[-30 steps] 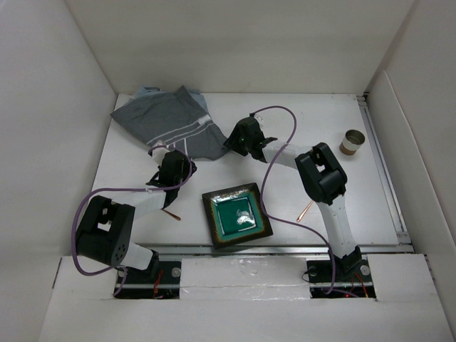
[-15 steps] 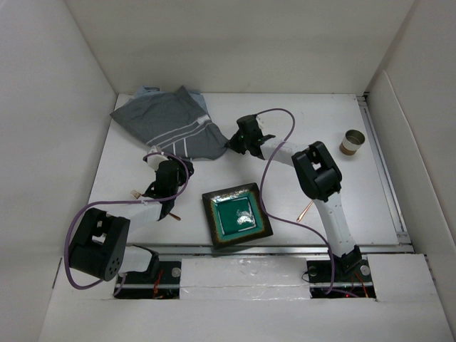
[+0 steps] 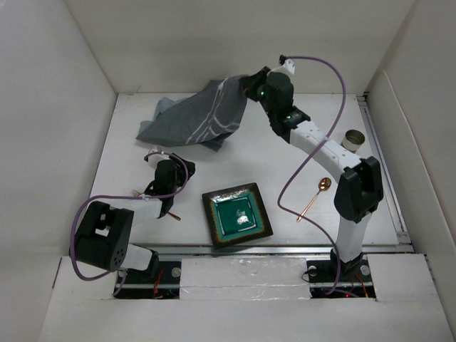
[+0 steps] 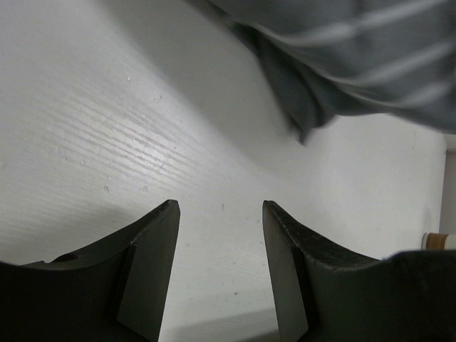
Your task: Set the dinner table for one person
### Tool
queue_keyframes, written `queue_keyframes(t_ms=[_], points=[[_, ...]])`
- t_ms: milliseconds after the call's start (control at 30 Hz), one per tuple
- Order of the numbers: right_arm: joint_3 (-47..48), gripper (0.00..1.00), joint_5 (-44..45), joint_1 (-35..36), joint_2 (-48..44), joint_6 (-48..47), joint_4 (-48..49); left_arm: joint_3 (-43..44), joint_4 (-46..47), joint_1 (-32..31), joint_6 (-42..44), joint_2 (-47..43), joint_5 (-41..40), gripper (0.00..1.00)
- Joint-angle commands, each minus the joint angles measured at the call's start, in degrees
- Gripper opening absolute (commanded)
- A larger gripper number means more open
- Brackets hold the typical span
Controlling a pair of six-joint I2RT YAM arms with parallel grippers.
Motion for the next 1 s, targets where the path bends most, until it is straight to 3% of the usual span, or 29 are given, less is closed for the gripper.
queue_keyframes(t_ms=[0,200,433,600,700,833,900,967], points=[[4.3,0.00,5.8,-0.4,-2.2,-7.7,3.0,1.9,2.2,0.2,-0.8,2.8,3.7,0.47],[1.7,0.00,7.6,2.7,-4.3,-14.3,6.0,2.6,5.1,0.2,-2.8,6.7,7.7,0.63],[6.4,0.00,8.0,5.3,-1.2,-18.9,4.0,10.6,2.9,0.2,-2.2,14.3,13.1,0.64],[6.4,0.00,7.3,5.3,-1.3,-19.3,3.3,12.7,4.7,0.2,-4.0,16.4,10.3,0.65],[4.1,0.00,6.8,5.3,-2.2,-19.1,4.6,15.6,3.5,-0.3,-4.3,20.0,8.0,0.71],[3.6,0.00,5.0,5.8,-3.2,-19.4,3.8,29.6,-2.6,0.2,-5.3,31.1,14.5,0.66],[3.6,0.00,4.7,5.8,-4.0,-19.6,3.4,30.5,-2.6,0.2,-5.9,32.4,14.1,0.64],[2.6,0.00,3.8,5.8,-5.1,-20.3,3.2,32.2,-1.8,0.2,-6.5,32.8,12.0,0.54]])
